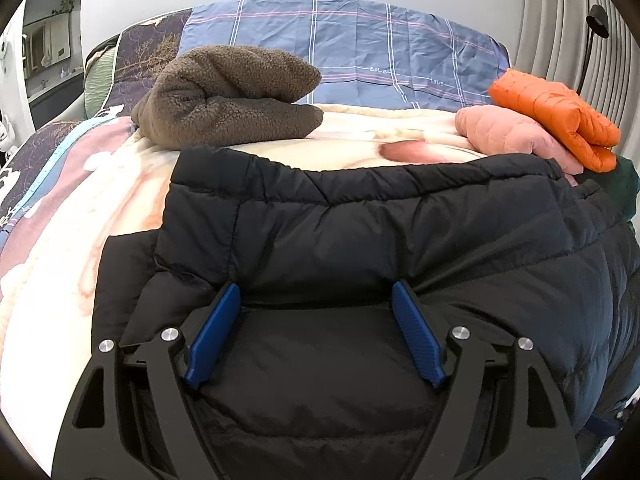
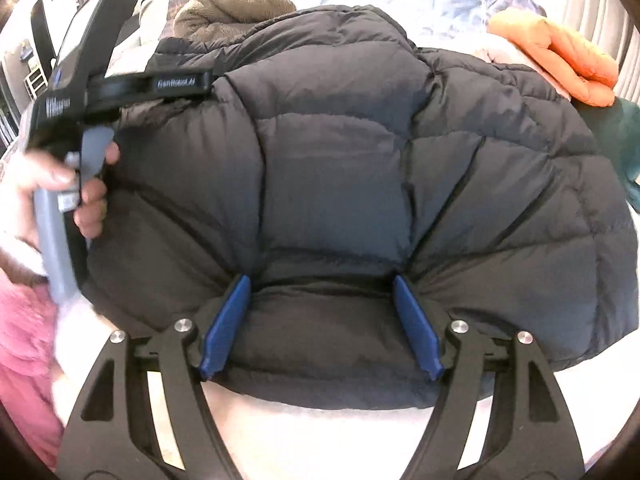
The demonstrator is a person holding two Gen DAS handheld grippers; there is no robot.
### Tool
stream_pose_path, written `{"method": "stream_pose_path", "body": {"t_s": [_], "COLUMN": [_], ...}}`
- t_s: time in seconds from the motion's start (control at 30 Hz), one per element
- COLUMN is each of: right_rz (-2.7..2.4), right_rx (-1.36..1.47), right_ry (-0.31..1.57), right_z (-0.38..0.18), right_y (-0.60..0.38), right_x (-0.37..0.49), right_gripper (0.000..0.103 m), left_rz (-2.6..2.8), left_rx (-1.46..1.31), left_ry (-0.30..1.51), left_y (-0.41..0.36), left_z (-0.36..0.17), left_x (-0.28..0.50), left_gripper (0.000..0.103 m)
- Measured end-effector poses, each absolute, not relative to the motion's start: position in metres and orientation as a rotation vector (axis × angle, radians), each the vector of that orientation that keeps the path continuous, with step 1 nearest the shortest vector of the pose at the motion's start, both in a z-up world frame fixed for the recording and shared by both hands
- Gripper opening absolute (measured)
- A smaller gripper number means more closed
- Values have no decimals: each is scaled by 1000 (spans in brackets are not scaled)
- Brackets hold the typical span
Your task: Fold large clothes
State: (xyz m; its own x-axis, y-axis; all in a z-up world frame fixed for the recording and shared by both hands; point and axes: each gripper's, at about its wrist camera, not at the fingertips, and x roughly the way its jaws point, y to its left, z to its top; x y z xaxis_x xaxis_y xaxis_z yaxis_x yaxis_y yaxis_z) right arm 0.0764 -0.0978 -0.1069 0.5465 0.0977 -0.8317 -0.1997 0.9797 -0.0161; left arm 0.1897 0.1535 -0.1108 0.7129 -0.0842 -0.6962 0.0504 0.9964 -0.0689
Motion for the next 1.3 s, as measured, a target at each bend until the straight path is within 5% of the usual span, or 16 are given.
{"method": "stream_pose_path", "body": {"t_s": [0.27,0.47,0.9,1.03,1.3], "right_rz": [136,113,117,98,121], "right_rx": [-48,-62,-108,-5,1], "right_ry": [776,923,790,941,901], "right_z": [-40,-114,-52,-99,-112], "right_y": [-107,-105,-91,-103,-111], "right_x": [147,213,221,263,262], "right_gripper": [78,88,85,94,95], "left_rz": [-80,-92,-101,-113,83], "left_rx": [-61,-80,-82,-135,-246], "left_ry": [778,781,772,759,759], "left_y": [156,159,160,169,237], "left_z": [-111,-110,-108,-99,-87], "left_x": [191,192,190,185,178], "left_gripper": [79,82,84,84,85]}}
